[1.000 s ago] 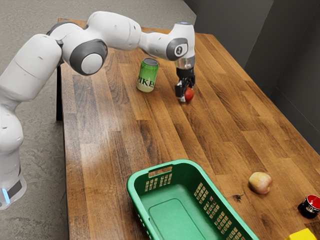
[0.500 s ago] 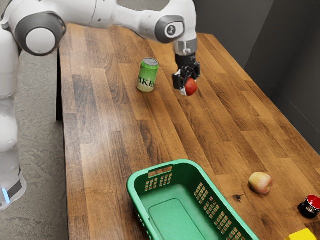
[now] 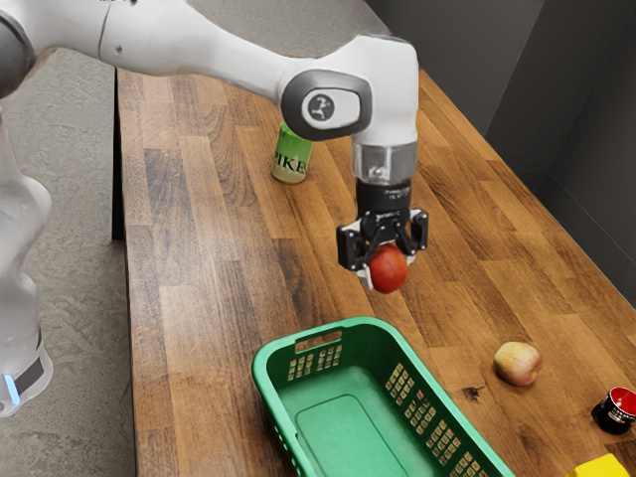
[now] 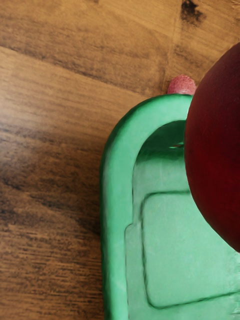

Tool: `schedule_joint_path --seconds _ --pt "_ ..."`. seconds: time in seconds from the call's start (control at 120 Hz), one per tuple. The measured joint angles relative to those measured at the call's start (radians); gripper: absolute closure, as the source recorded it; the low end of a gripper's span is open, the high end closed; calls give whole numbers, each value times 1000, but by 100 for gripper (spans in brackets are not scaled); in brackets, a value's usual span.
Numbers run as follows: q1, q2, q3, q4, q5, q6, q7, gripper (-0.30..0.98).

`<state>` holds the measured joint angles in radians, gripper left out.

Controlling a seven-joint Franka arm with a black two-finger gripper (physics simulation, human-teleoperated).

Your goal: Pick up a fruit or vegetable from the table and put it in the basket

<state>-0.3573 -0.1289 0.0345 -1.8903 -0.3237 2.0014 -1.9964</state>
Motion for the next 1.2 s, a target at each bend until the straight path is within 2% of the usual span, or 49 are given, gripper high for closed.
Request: schedule_joint_path --seconds 0.167,0.417,0.808,0.892,0.967,1.2 --pt "-111 29 -3 27 -13 3 -40 37" --pt "-107 172 -24 186 -16 8 -68 37" --pt "-207 165 -29 193 -44 12 -98 37" --pt "-223 164 -30 192 -66 14 -102 21" --pt "-228 160 -28 189 -76 15 -106 12" --pt "-223 148 -1 160 -82 15 -114 2"
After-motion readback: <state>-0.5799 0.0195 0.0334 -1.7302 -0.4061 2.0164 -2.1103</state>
